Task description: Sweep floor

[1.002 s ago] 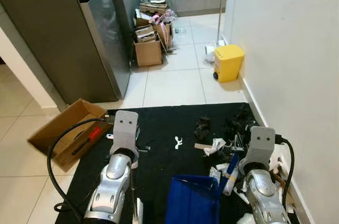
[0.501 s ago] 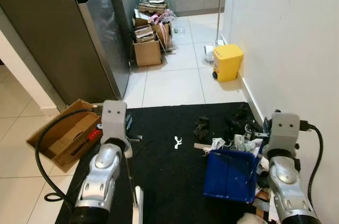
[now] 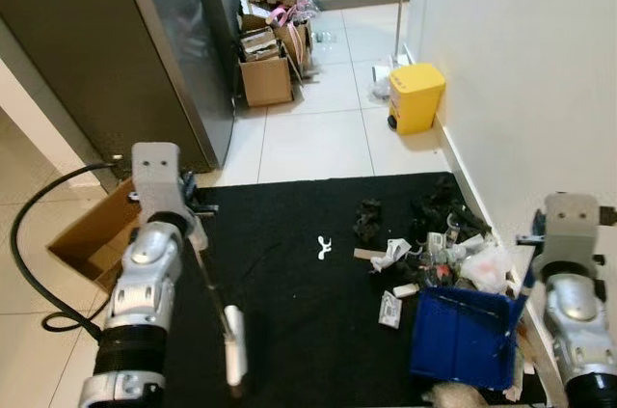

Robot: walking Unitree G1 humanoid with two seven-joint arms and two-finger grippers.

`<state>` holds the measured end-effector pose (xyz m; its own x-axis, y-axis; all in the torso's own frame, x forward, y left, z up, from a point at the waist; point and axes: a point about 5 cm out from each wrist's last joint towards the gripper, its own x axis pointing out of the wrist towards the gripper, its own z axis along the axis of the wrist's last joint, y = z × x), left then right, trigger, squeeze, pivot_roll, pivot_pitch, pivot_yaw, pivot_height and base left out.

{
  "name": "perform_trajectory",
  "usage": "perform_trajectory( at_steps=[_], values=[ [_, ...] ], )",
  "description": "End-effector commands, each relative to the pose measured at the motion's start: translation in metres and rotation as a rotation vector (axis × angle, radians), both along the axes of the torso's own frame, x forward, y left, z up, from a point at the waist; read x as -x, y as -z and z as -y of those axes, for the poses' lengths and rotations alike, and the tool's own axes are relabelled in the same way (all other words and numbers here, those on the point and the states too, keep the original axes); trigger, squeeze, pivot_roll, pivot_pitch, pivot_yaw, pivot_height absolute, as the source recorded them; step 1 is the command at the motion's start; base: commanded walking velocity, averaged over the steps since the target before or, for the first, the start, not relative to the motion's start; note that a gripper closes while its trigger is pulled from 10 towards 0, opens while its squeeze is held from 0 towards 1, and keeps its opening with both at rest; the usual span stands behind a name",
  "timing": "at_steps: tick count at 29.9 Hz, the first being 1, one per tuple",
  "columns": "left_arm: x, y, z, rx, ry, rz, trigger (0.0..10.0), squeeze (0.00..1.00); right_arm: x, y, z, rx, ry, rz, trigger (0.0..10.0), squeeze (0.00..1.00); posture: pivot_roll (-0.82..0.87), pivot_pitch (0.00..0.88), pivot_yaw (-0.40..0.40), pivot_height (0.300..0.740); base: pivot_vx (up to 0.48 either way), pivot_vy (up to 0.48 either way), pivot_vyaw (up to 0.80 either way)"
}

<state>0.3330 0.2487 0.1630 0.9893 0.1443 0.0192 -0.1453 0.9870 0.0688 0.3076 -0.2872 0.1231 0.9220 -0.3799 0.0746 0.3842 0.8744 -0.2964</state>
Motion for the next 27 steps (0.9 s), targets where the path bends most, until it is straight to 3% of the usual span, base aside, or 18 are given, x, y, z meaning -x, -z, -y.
perform_trajectory(
  at_steps=[1,5,10,15,20,23,26,27],
  values=[
    [0.002,-0.008,-0.012,-0.028,-0.031,0.028,10.0,0.00,0.003,-0.010,0.018,0.100,0.074,0.012,10.0,0.00,0.03,0.144,0.094,0.740,0.000,0.000,0.00],
    [0.004,-0.005,-0.016,-0.035,-0.041,0.016,10.0,0.00,0.003,-0.018,0.030,0.125,0.113,0.023,10.0,0.00,0.03,0.143,0.093,0.740,0.000,0.000,0.00],
    [0.003,-0.004,-0.019,-0.039,-0.048,0.014,10.0,0.00,-0.006,-0.028,0.022,0.218,0.090,0.049,10.0,0.00,0.04,0.145,0.088,0.740,0.000,0.000,0.00],
    [0.004,-0.003,-0.019,-0.038,-0.052,0.015,10.0,0.00,-0.008,-0.048,0.032,0.169,0.131,0.128,10.0,0.00,0.04,0.141,0.083,0.740,0.000,0.000,0.00],
    [0.006,0.000,-0.019,-0.033,-0.055,0.011,10.0,0.00,-0.003,-0.065,0.054,0.246,0.172,0.142,10.0,0.00,0.03,0.136,0.077,0.740,0.000,0.000,0.00],
    [0.006,0.001,-0.017,-0.031,-0.052,0.011,10.0,0.00,-0.003,-0.059,0.054,0.251,0.161,0.117,10.0,0.00,0.03,0.136,0.076,0.740,0.000,0.000,0.00],
    [0.005,0.003,-0.014,-0.026,-0.046,0.010,10.0,0.00,-0.009,-0.044,0.029,0.285,0.086,0.087,10.0,0.00,0.03,0.136,0.078,0.740,0.000,0.000,0.00],
    [0.005,0.003,-0.014,-0.026,-0.046,0.010,10.0,0.00,-0.009,-0.044,0.029,0.285,0.086,0.087,10.0,0.00,0.03,0.136,0.078,0.740,0.000,0.000,0.00]
  ],
)
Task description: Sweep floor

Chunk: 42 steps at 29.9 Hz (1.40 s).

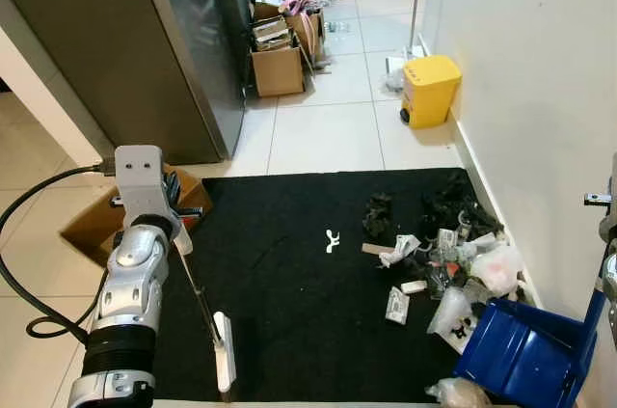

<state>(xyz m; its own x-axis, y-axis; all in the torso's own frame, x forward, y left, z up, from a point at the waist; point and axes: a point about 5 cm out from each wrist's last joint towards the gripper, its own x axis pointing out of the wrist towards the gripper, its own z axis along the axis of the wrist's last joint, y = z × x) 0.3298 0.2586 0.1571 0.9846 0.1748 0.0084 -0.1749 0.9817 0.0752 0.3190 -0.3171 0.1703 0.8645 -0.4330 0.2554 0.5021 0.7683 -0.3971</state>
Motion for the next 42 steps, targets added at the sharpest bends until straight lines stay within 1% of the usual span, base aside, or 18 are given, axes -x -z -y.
perform_trajectory(
  at_steps=[1,2,3,5,6,7,9,10,14,18,24,25,27,28,33,37,39,42],
  values=[
    [0.002,-0.003,-0.003,-0.021,-0.013,0.021,10.0,0.00,0.000,0.008,-0.012,0.104,-0.023,-0.040,10.0,0.00,0.03,0.136,0.078,0.740,0.000,0.000,0.00],
    [0.002,-0.003,-0.002,-0.021,-0.011,0.021,10.0,0.00,-0.004,0.014,-0.027,0.086,-0.054,-0.041,10.0,0.00,0.04,0.137,0.079,0.740,0.000,0.000,0.00],
    [0.002,-0.003,-0.002,-0.021,-0.011,0.021,10.0,0.00,-0.004,0.014,-0.027,0.086,-0.054,-0.041,10.0,0.00,0.04,0.137,0.079,0.740,0.000,0.000,0.00],
    [0.003,-0.002,-0.003,-0.022,-0.010,0.018,10.0,0.00,-0.011,0.023,-0.049,0.045,-0.102,-0.049,10.0,0.00,0.05,0.140,0.080,0.740,0.000,0.000,0.00],
    [0.003,-0.002,-0.003,-0.022,-0.010,0.018,10.0,0.00,-0.011,0.023,-0.049,0.045,-0.102,-0.049,10.0,0.00,0.05,0.140,0.080,0.740,0.000,0.000,0.00],
    [0.004,-0.002,-0.003,-0.022,-0.011,0.016,10.0,0.00,-0.014,0.029,-0.061,0.014,-0.124,-0.056,10.0,0.00,0.05,0.140,0.080,0.740,0.000,0.000,0.00],
    [0.005,-0.001,-0.005,-0.024,-0.015,0.013,10.0,0.00,-0.017,0.039,-0.077,-0.037,-0.134,-0.067,10.0,0.00,0.05,0.143,0.079,0.740,0.000,0.000,0.00],
    [0.005,-0.001,-0.005,-0.024,-0.015,0.013,10.0,0.00,-0.017,0.039,-0.077,-0.037,-0.134,-0.067,10.0,0.00,0.05,0.143,0.079,0.740,0.000,0.000,0.00],
    [0.007,0.001,-0.006,-0.023,-0.026,0.010,10.0,0.00,-0.016,0.056,-0.096,-0.163,-0.084,-0.058,10.0,0.00,0.06,0.146,0.070,0.740,0.000,0.000,0.00],
    [0.009,0.002,-0.009,-0.025,-0.035,0.006,10.0,0.00,-0.014,0.062,-0.108,-0.267,-0.078,-0.040,10.0,0.00,0.06,0.149,0.070,0.740,0.000,0.000,0.00],
    [0.012,-0.001,-0.023,-0.056,-0.058,0.004,10.0,0.00,-0.014,0.066,-0.114,-0.319,-0.142,-0.055,10.0,0.00,0.06,0.162,0.071,0.740,0.000,0.000,0.00],
    [0.013,-0.004,-0.030,-0.078,-0.067,0.008,10.0,0.00,-0.013,0.067,-0.114,-0.331,-0.164,-0.059,10.0,0.00,0.06,0.167,0.071,0.740,0.000,0.000,0.00],
    [0.014,-0.008,-0.037,-0.094,-0.076,0.012,10.0,0.00,-0.013,0.068,-0.116,-0.354,-0.197,-0.061,10.0,0.00,0.06,0.168,0.070,0.740,0.000,0.000,0.00],
    [0.014,-0.008,-0.037,-0.094,-0.076,0.012,10.0,0.00,-0.013,0.068,-0.116,-0.354,-0.197,-0.061,10.0,0.00,0.06,0.168,0.070,0.740,0.000,0.000,0.00],
    [0.013,-0.016,-0.045,-0.121,-0.080,0.027,10.0,0.00,-0.013,0.064,-0.111,-0.280,-0.179,-0.053,10.0,0.00,0.06,0.183,0.067,0.740,0.000,0.000,0.00],
    [0.012,-0.030,-0.056,-0.176,-0.065,0.049,10.0,0.00,-0.015,0.049,-0.102,-0.148,-0.161,-0.012,10.0,0.00,0.06,0.200,0.063,0.740,0.000,0.000,0.00],
    [0.010,-0.034,-0.061,-0.180,-0.066,0.057,10.0,0.00,-0.016,0.046,-0.101,-0.121,-0.149,0.001,10.0,0.00,0.06,0.207,0.062,0.740,0.000,0.000,0.00],
    [0.002,-0.036,-0.060,-0.158,-0.011,0.064,10.0,0.00,-0.018,0.045,-0.107,-0.105,-0.125,0.002,10.0,0.00,0.07,0.220,0.059,0.740,0.000,0.000,0.00]
  ],
)
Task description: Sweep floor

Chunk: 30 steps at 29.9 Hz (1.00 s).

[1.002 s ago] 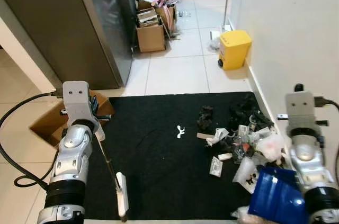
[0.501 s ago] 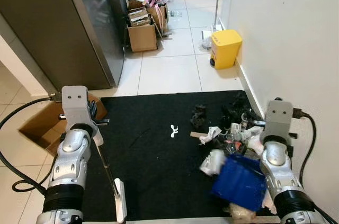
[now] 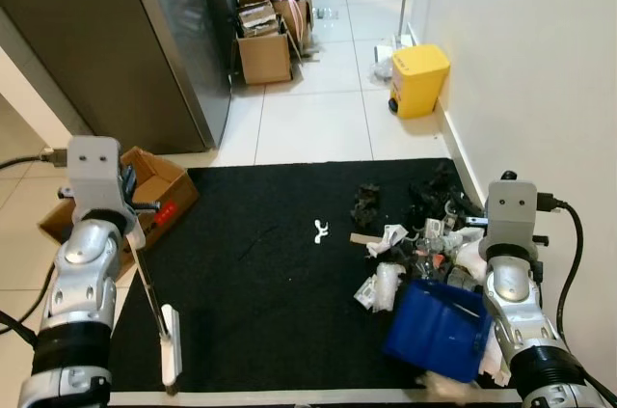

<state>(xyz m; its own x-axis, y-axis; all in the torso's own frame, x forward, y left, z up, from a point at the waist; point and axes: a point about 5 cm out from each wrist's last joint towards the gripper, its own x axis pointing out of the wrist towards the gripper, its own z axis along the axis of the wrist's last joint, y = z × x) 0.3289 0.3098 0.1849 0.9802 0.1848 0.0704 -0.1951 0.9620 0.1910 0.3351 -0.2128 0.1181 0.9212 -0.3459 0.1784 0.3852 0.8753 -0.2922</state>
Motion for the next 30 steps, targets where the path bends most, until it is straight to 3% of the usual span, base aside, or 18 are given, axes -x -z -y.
perform_trajectory(
  at_steps=[1,4,5,8,9,10,11,13,16,20,23,24,27,28,30],
  values=[
    [0.001,-0.008,-0.008,-0.032,0.005,0.023,10.0,0.00,-0.002,-0.007,-0.003,0.034,0.008,0.028,10.0,0.00,0.07,0.220,0.059,0.740,0.000,0.000,0.00],
    [-0.006,-0.009,-0.003,-0.025,0.046,0.029,10.0,0.01,-0.002,-0.007,-0.009,0.034,0.017,0.029,10.0,0.00,0.07,0.227,0.061,0.740,0.000,0.000,0.00],
    [-0.013,-0.012,0.004,-0.024,0.091,0.042,10.0,0.10,-0.002,-0.005,-0.013,0.024,0.013,0.028,10.0,0.00,0.07,0.227,0.061,0.740,0.000,0.000,0.00],
    [-0.023,-0.017,0.019,-0.047,0.172,0.063,10.0,0.09,-0.001,-0.002,-0.020,0.001,-0.001,0.021,10.0,0.00,0.06,0.229,0.066,0.740,0.000,0.000,0.00],
    [-0.029,-0.017,0.031,-0.076,0.229,0.058,10.0,0.04,0.000,0.000,-0.023,-0.003,-0.005,0.017,10.0,0.00,0.05,0.229,0.070,0.740,0.000,0.000,0.00],
    [-0.029,-0.017,0.031,-0.076,0.229,0.058,10.0,0.04,0.000,0.000,-0.023,-0.003,-0.005,0.017,10.0,0.00,0.05,0.229,0.070,0.740,0.000,0.000,0.00],
    [-0.035,-0.016,0.045,-0.112,0.288,0.060,10.0,0.00,0.002,0.002,-0.025,-0.006,-0.005,0.013,10.0,0.00,0.05,0.230,0.071,0.740,0.000,0.000,0.00],
    [-0.043,-0.013,0.065,-0.169,0.363,0.057,10.0,0.01,0.003,0.005,-0.029,-0.011,-0.006,0.009,10.0,0.00,0.04,0.233,0.074,0.740,0.000,0.000,0.00],
    [-0.048,-0.013,0.076,-0.174,0.400,0.054,10.0,0.04,0.004,0.005,-0.030,-0.021,-0.009,0.005,10.0,0.00,0.04,0.232,0.077,0.740,0.000,0.000,0.00],
    [-0.061,-0.027,0.107,0.030,0.410,0.128,10.0,0.04,0.005,0.003,-0.027,-0.036,-0.006,0.017,10.0,0.00,0.02,0.224,0.092,0.740,0.000,0.000,0.00],
    [-0.056,-0.032,0.127,0.107,0.494,0.209,10.0,0.04,0.006,0.003,-0.023,-0.051,0.004,0.021,10.0,0.00,0.02,0.212,0.093,0.740,0.000,0.000,0.00],
    [-0.056,-0.032,0.127,0.107,0.494,0.209,10.0,0.04,0.006,0.003,-0.023,-0.051,0.004,0.021,10.0,0.00,0.02,0.212,0.093,0.740,0.000,0.000,0.00],
    [-0.052,-0.035,0.133,0.247,0.510,0.286,10.0,0.05,0.006,0.004,-0.023,-0.057,0.001,0.018,10.0,0.00,0.02,0.202,0.090,0.740,0.000,0.000,0.00],
    [-0.052,-0.035,0.132,0.297,0.507,0.301,10.0,0.04,0.006,0.004,-0.024,-0.058,-0.002,0.018,10.0,0.00,0.02,0.202,0.090,0.740,0.000,0.000,0.00],
    [-0.053,-0.029,0.123,0.314,0.459,0.298,10.0,0.03,0.005,0.003,-0.026,-0.063,-0.011,0.021,10.0,0.00,0.02,0.200,0.087,0.740,0.000,0.000,0.00]
  ],
)
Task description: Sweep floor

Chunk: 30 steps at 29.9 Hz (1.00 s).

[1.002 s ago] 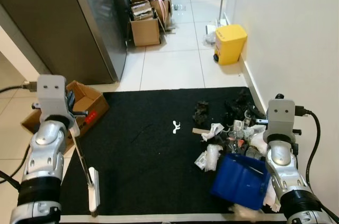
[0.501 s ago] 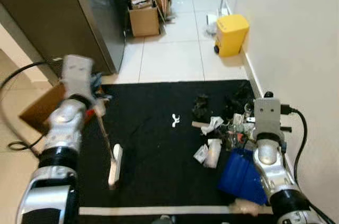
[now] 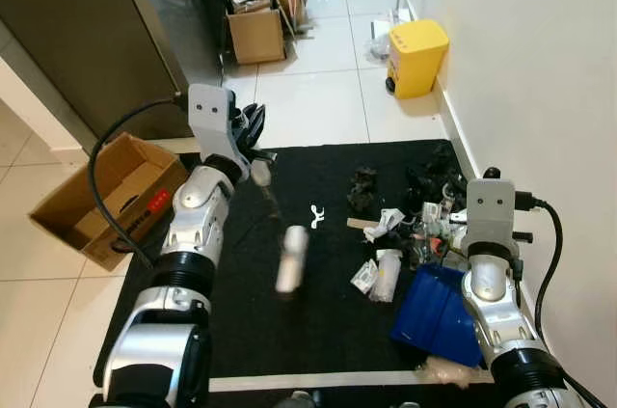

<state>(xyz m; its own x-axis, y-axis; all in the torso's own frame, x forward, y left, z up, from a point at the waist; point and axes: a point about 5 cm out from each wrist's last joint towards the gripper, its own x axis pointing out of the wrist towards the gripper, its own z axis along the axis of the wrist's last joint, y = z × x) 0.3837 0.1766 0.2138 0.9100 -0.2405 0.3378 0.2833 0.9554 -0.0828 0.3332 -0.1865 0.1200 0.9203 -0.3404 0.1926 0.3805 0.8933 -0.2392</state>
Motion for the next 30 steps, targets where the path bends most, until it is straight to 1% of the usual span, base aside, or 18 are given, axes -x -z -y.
perform_trajectory(
  at_steps=[1,2,3,4,5,7,11,12,15,17,19,20,22,23,25,27,28,30],
  values=[
    [0.001,0.003,-0.013,0.033,-0.055,0.013,10.0,0.02,0.003,0.004,0.000,-0.020,0.001,-0.011,10.0,0.00,0.02,0.200,0.087,0.740,0.000,0.000,0.00],
    [0.001,0.003,-0.013,0.033,-0.055,0.013,10.0,0.02,0.003,0.004,0.000,-0.020,0.001,-0.011,10.0,0.00,0.02,0.200,0.087,0.740,0.000,0.000,0.00],
    [-0.001,0.011,-0.024,0.080,-0.104,-0.034,10.0,0.02,0.002,0.003,-0.002,-0.022,-0.008,-0.007,10.0,0.00,0.01,0.201,0.086,0.740,0.000,0.000,0.00],
    [-0.001,0.011,-0.024,0.080,-0.104,-0.034,10.0,0.02,0.002,0.003,-0.002,-0.022,-0.008,-0.007,10.0,0.00,0.01,0.201,0.086,0.740,0.000,0.000,0.00],
    [-0.001,0.018,-0.032,0.131,-0.126,-0.080,10.0,0.02,0.002,0.002,-0.003,-0.022,-0.012,-0.006,10.0,0.00,0.01,0.196,0.086,0.740,0.000,0.000,0.00],
    [0.000,0.029,-0.037,0.191,-0.122,-0.135,10.0,0.00,0.002,0.003,-0.002,-0.023,-0.009,-0.007,10.0,0.00,0.01,0.195,0.085,0.740,0.000,0.000,0.00],
    [0.002,0.038,-0.042,0.218,-0.133,-0.172,10.0,0.00,0.002,0.002,-0.001,-0.019,0.004,-0.006,10.0,0.00,0.00,0.194,0.084,0.740,0.000,0.000,0.00],
    [0.003,0.041,-0.045,0.202,-0.154,-0.181,10.0,0.00,0.003,0.003,0.001,-0.026,0.023,-0.011,10.0,0.00,-0.01,0.188,0.085,0.740,0.000,0.000,0.00],
    [0.006,0.049,-0.051,0.085,-0.205,-0.210,10.0,0.00,0.005,0.012,0.012,-0.087,0.102,-0.055,10.0,0.00,-0.01,0.178,0.087,0.740,0.000,0.000,0.00],
    [0.006,0.051,-0.049,0.046,-0.213,-0.215,10.0,0.01,0.005,0.014,0.015,-0.096,0.113,-0.062,10.0,0.00,-0.01,0.173,0.089,0.740,0.000,0.000,0.00],
    [0.007,0.051,-0.047,0.039,-0.209,-0.205,10.0,0.01,0.006,0.014,0.015,-0.098,0.114,-0.063,10.0,0.00,-0.01,0.173,0.089,0.740,0.000,0.000,0.00],
    [0.009,0.053,-0.041,0.020,-0.194,-0.188,10.0,0.01,0.006,0.016,0.016,-0.101,0.115,-0.067,10.0,0.00,-0.01,0.165,0.091,0.740,0.000,0.000,0.00],
    [0.010,0.055,-0.037,0.005,-0.178,-0.188,10.0,0.01,0.006,0.017,0.017,-0.104,0.115,-0.069,10.0,0.00,-0.01,0.165,0.091,0.740,0.000,0.000,0.00],
    [0.013,0.064,-0.029,-0.060,-0.144,-0.215,10.0,0.01,0.007,0.017,0.016,-0.106,0.113,-0.071,10.0,0.00,-0.01,0.156,0.092,0.740,0.000,0.000,0.00],
    [0.016,0.070,-0.025,-0.077,-0.130,-0.226,10.0,0.01,0.007,0.018,0.016,-0.108,0.111,-0.071,10.0,0.00,-0.01,0.156,0.092,0.740,0.000,0.000,0.00],
    [0.022,0.084,-0.021,-0.174,-0.151,-0.230,10.0,0.03,0.007,0.019,0.014,-0.112,0.104,-0.073,10.0,0.00,-0.01,0.151,0.091,0.740,0.000,0.000,0.00],
    [0.022,0.084,-0.021,-0.174,-0.151,-0.230,10.0,0.03,0.007,0.019,0.014,-0.112,0.104,-0.073,10.0,0.00,-0.01,0.151,0.091,0.740,0.000,0.000,0.00],
    [0.026,0.090,-0.019,-0.243,-0.162,-0.214,10.0,0.05,0.007,0.019,0.013,-0.113,0.099,-0.074,10.0,0.00,-0.01,0.145,0.089,0.740,0.000,0.000,0.00]
  ],
)
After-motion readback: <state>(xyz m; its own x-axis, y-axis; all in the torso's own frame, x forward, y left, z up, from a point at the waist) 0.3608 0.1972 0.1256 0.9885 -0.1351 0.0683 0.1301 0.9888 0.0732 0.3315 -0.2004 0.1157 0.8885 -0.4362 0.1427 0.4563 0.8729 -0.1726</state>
